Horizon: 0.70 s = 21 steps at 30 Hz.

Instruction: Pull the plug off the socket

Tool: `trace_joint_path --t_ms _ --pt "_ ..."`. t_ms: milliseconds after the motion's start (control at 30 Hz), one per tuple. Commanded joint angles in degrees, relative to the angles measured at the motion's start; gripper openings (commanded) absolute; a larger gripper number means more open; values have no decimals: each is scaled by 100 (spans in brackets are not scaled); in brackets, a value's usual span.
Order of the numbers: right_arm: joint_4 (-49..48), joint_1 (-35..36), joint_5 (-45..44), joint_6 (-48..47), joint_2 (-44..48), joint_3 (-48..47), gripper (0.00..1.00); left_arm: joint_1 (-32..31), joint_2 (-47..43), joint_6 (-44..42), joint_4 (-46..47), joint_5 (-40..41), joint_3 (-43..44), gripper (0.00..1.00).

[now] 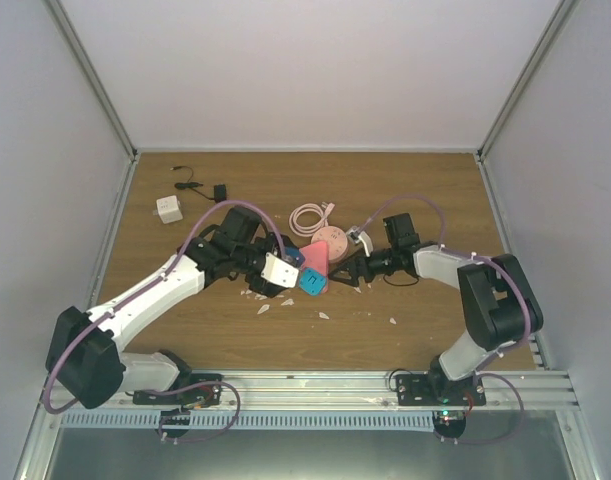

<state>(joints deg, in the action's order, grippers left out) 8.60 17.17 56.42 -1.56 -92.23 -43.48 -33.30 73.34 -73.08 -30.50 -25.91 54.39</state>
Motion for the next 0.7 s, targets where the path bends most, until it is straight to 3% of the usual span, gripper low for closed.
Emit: trace_joint_path --t_ms 0,300,667 --pt "-589 -55 440 767 -310 17 86 -374 142 100 -110 368 201 94" --pt "-1329 -56 924 1543 -1041 -51 78 -817 488 983 362 593 178 93" --pt "-2043 -59 1026 2294 -1863 -284 71 -819 423 1256 1026 588 -389 93"
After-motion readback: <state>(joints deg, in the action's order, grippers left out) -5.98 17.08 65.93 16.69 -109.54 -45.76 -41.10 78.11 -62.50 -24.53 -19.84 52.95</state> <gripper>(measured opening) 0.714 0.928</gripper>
